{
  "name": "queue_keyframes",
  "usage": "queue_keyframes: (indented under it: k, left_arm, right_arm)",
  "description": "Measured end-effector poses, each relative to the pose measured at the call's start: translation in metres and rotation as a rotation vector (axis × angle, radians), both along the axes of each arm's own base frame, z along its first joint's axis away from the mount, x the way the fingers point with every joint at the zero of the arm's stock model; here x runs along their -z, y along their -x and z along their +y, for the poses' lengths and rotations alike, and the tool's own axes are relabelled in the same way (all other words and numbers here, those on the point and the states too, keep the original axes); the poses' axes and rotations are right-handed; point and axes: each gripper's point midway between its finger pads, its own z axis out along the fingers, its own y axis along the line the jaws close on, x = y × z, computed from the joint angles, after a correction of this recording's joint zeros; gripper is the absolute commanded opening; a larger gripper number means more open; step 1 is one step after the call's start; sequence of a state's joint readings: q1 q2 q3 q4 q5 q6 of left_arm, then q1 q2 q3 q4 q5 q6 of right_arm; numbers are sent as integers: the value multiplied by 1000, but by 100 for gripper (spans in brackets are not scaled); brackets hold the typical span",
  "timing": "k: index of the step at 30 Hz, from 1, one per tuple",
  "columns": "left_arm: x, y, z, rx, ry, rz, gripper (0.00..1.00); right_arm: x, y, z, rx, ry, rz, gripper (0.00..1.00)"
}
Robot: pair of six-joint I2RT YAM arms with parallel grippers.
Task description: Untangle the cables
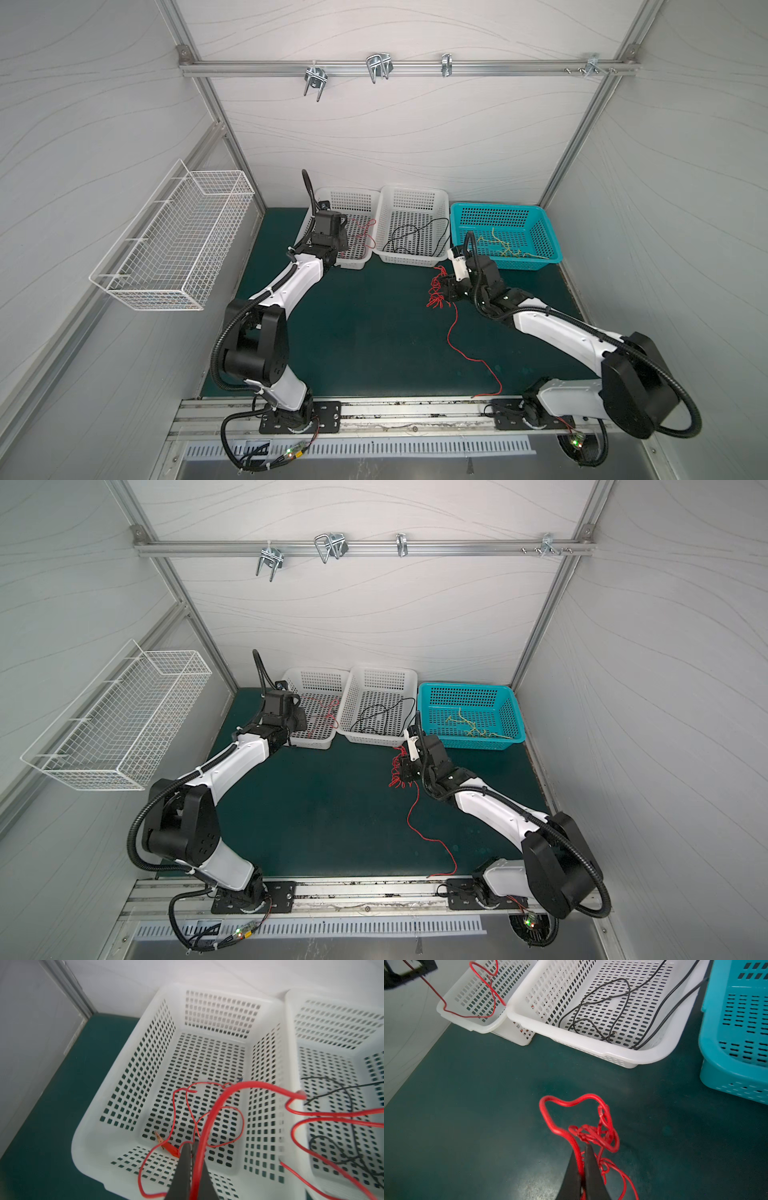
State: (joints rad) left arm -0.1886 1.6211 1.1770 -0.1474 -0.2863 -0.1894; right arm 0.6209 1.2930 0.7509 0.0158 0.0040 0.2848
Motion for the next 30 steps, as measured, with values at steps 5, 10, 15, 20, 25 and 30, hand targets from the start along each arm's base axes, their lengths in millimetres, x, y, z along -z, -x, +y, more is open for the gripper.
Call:
queue_keyframes:
  k: [5, 10, 15, 20, 25, 30]
  left_arm:
    - [34, 1, -2, 1, 6, 98, 11]
    - [38, 1, -6, 9, 25, 127, 32]
    - [37, 1, -8, 18, 37, 135, 60]
    - [35, 5, -10, 29, 43, 144, 79]
    - [7, 11, -20, 78, 94, 82, 89]
    - [-33, 36, -47, 201, 128, -36, 87]
  right_arm:
    - [-9, -2, -1, 7, -4, -23, 0]
    - [-12, -3, 0, 5, -8, -28, 0]
    - [-9, -3, 1, 3, -4, -23, 0]
    - [-9, -3, 1, 4, 0, -23, 0]
    - [-9, -3, 1, 5, 1, -26, 0]
    - [-9, -3, 0, 5, 9, -32, 0]
